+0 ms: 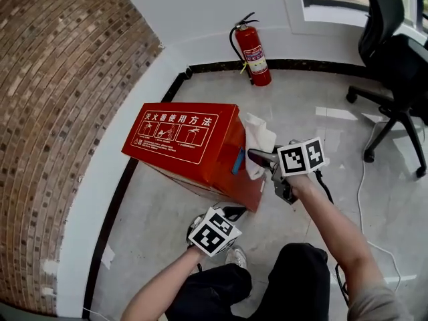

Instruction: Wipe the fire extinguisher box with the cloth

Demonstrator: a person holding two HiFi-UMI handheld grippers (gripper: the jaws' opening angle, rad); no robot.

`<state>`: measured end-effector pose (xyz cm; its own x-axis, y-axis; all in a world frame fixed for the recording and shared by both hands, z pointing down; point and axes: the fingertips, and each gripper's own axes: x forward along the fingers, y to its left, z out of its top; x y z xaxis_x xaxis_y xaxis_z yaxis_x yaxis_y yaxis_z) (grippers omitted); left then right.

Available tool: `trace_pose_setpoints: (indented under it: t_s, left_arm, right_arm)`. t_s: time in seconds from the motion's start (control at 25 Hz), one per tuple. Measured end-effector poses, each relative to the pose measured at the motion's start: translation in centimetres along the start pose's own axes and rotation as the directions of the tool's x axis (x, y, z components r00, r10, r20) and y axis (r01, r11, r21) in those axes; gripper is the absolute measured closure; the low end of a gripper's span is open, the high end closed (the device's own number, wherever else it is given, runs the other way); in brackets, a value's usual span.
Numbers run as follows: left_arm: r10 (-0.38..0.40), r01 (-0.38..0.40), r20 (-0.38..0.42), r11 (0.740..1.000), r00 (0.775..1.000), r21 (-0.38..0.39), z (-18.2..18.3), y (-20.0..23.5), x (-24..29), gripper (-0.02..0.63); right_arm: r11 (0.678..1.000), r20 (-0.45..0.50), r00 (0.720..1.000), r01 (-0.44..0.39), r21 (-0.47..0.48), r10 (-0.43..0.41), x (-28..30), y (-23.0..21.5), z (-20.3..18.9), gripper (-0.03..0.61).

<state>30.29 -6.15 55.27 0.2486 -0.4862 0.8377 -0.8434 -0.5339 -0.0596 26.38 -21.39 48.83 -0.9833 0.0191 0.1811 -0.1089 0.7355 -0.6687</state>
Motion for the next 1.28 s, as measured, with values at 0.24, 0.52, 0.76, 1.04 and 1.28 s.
trace_pose_setpoints:
  t_s: [0.24,0.52,0.76,1.04,1.28]
  left_arm:
    - [0.013,-0.013,-0.001,0.998,1.000,0.064,1.4,-0.8,-1.0,0.612]
    - [0.032,-0.031,-0.028,0.999,0.999,0.044,0.2,-0.9,-1.5,0.612]
    - [0.020,-0.019,-0.057,1.000,0.998,0.013,-1.8,-1.3,-1.0,0.612]
    - [-0.005,0.000,-0.077,0.999,0.997,-0.055,-4.8,-1.3,2.9,0.612]
    - [-0.022,0.015,-0.091,0.997,0.996,-0.076,-6.8,-0.9,5.2,0.612]
  right_arm:
    - [0.993,0.090,0.989,-0.110,-0.034,0.113,-1.8,6.9,5.7,0.469]
    - [0.980,0.149,0.971,-0.195,0.043,0.187,-3.4,8.7,4.5,0.469]
    - [0.996,0.072,0.996,-0.051,0.079,0.046,-4.3,2.8,-2.7,0.469]
    - [0.969,-0.051,0.988,0.151,0.195,-0.144,-1.9,-9.2,-14.4,0.469]
    - [0.928,-0.153,0.949,0.304,0.217,-0.275,1.4,-16.6,-23.1,0.471]
